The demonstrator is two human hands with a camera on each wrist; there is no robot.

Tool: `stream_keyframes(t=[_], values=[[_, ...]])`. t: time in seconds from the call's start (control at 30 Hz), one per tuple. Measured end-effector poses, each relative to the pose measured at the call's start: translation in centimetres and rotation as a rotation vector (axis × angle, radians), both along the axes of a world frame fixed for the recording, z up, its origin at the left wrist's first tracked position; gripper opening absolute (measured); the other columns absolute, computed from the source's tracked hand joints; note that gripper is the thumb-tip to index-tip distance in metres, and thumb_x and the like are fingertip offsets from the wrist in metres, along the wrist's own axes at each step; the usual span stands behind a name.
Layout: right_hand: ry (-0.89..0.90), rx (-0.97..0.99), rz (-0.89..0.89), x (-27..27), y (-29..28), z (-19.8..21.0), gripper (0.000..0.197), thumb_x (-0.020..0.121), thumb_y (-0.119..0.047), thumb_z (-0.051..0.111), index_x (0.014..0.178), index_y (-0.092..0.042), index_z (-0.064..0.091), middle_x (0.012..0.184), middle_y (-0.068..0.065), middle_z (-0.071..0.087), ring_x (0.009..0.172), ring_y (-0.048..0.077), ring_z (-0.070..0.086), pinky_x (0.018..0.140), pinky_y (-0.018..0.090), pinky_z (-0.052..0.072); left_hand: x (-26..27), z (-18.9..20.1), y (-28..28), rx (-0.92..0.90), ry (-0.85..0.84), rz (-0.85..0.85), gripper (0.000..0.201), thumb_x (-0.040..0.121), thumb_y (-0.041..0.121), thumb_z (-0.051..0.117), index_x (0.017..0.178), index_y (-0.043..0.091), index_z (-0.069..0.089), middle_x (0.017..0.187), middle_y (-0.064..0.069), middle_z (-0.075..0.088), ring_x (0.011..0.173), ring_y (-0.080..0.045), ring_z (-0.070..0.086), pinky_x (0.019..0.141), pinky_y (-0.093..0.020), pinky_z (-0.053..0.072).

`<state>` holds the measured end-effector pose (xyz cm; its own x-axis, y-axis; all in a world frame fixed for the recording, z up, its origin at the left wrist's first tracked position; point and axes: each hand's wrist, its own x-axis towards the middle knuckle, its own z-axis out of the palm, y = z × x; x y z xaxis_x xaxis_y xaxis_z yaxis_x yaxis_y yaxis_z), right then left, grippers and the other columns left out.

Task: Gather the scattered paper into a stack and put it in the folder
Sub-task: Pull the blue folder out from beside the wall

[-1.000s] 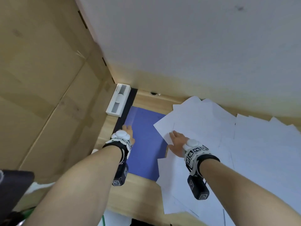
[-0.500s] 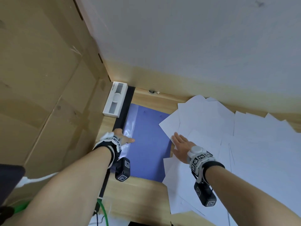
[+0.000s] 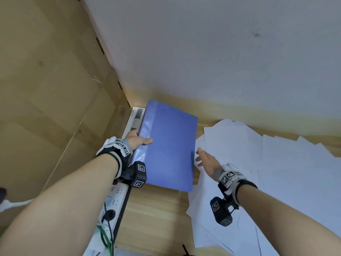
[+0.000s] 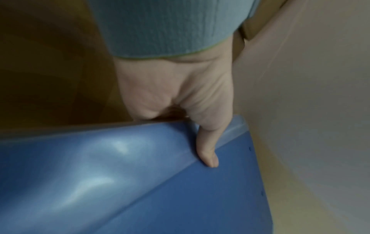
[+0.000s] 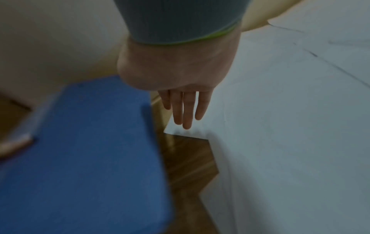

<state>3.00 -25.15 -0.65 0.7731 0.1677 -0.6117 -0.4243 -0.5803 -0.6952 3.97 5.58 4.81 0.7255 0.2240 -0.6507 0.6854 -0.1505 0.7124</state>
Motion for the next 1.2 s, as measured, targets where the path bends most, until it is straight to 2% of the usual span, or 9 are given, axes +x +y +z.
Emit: stream_keyframes(t=[0.1, 0.27, 0.43, 0.53, 0.67, 0.77, 1.0, 1.07, 1.2], values=[[-0.010, -0.024, -0.095, -0.4, -1.4, -0.8, 0.051, 0.096, -0.060, 0.039, 0.106, -0.014, 0.061, 0.088, 0.011, 0.073, 0.081, 0.027, 0.068, 0.087, 0.043, 0.052, -1.3, -2.5, -3.5, 0.027, 0.053, -0.074, 0.051, 0.076, 0.011, 0.080, 0.123, 0.009, 0.061, 0.117, -0.006, 0.068, 0.106, -0.027, 0.065, 0.099, -0.043, 0.050], [0.029, -0.080, -0.281, -2.3, -6.9, -3.4, 0.039, 0.091, -0.036, 0.064, 0.119, -0.012, 0.053, 0.091, 0.010, 0.067, 0.063, 0.020, 0.059, 0.069, 0.035, 0.050, -3.1, -5.8, -8.4, -0.050, 0.098, -0.110, 0.046, 0.077, 0.010, 0.079, 0.119, 0.006, 0.060, 0.116, -0.006, 0.067, 0.106, -0.025, 0.064, 0.097, -0.036, 0.049], [0.071, -0.190, -0.220, -3.9, -10.1, -5.2, 0.037, 0.074, -0.037, 0.068, 0.103, -0.014, 0.063, 0.089, 0.009, 0.071, 0.074, 0.027, 0.066, 0.079, 0.041, 0.054, -3.3, -11.3, -10.2, 0.043, 0.207, -0.173, 0.086, 0.050, 0.039, 0.088, 0.126, 0.015, 0.053, 0.118, -0.003, 0.065, 0.103, -0.027, 0.065, 0.093, -0.045, 0.053], [0.060, -0.149, -0.270, -3.6, -9.6, -4.0, 0.016, 0.085, -0.023, 0.064, 0.092, -0.009, 0.062, 0.075, 0.010, 0.068, 0.063, 0.024, 0.062, 0.070, 0.035, 0.050, -2.8, -15.1, -9.4, 0.185, 0.223, -0.206, 0.091, 0.042, 0.044, 0.076, 0.125, 0.020, 0.049, 0.122, -0.001, 0.062, 0.107, -0.029, 0.063, 0.093, -0.046, 0.052], [0.018, -0.030, -0.287, -2.1, -8.0, -0.7, 0.029, 0.094, -0.020, 0.053, 0.069, -0.006, 0.058, 0.059, 0.011, 0.061, 0.052, 0.025, 0.055, 0.060, 0.030, 0.047, -2.5, -8.4, -10.5, 0.235, 0.170, -0.284, 0.073, 0.068, 0.028, 0.078, 0.134, 0.016, 0.049, 0.137, -0.005, 0.052, 0.122, -0.026, 0.054, 0.103, -0.040, 0.046], [-0.048, 0.100, -0.279, -0.1, -5.7, 2.7, 0.045, 0.098, -0.027, 0.051, 0.059, -0.006, 0.053, 0.056, 0.014, 0.057, 0.049, 0.025, 0.054, 0.058, 0.031, 0.050, -2.1, -3.7, -10.4, 0.166, 0.146, -0.392, 0.067, 0.068, 0.038, 0.082, 0.127, 0.021, 0.056, 0.137, -0.003, 0.051, 0.123, -0.021, 0.052, 0.105, -0.039, 0.044], [-0.095, 0.346, -0.119, 4.5, 3.5, 8.9, 0.048, 0.101, -0.035, 0.044, 0.069, -0.004, 0.063, 0.062, 0.010, 0.066, 0.048, 0.019, 0.059, 0.056, 0.025, 0.051, -1.9, 5.9, -10.8, 0.115, 0.217, -0.616, 0.113, 0.058, 0.067, 0.077, 0.148, 0.019, 0.029, 0.147, 0.000, 0.039, 0.133, -0.023, 0.043, 0.093, -0.048, 0.052], [-0.127, 0.356, -0.036, 4.9, 5.3, 9.5, 0.038, 0.102, -0.023, 0.043, 0.083, -0.002, 0.069, 0.072, 0.008, 0.070, 0.052, 0.017, 0.060, 0.056, 0.024, 0.048, -2.0, 7.2, -10.5, 0.170, 0.239, -0.638, 0.093, 0.065, 0.059, 0.077, 0.138, 0.014, 0.041, 0.136, -0.002, 0.050, 0.125, -0.021, 0.050, 0.087, -0.044, 0.055], [-0.145, 0.239, 0.123, 4.6, 7.3, 8.5, 0.023, 0.098, -0.010, 0.049, 0.097, -0.005, 0.070, 0.082, 0.006, 0.070, 0.058, 0.011, 0.058, 0.052, 0.017, 0.045, -3.4, 8.0, -7.4, 0.393, 0.171, -0.625, 0.023, 0.090, 0.010, 0.057, 0.112, 0.011, 0.050, 0.099, -0.004, 0.056, 0.103, -0.026, 0.059, 0.081, -0.036, 0.053]])
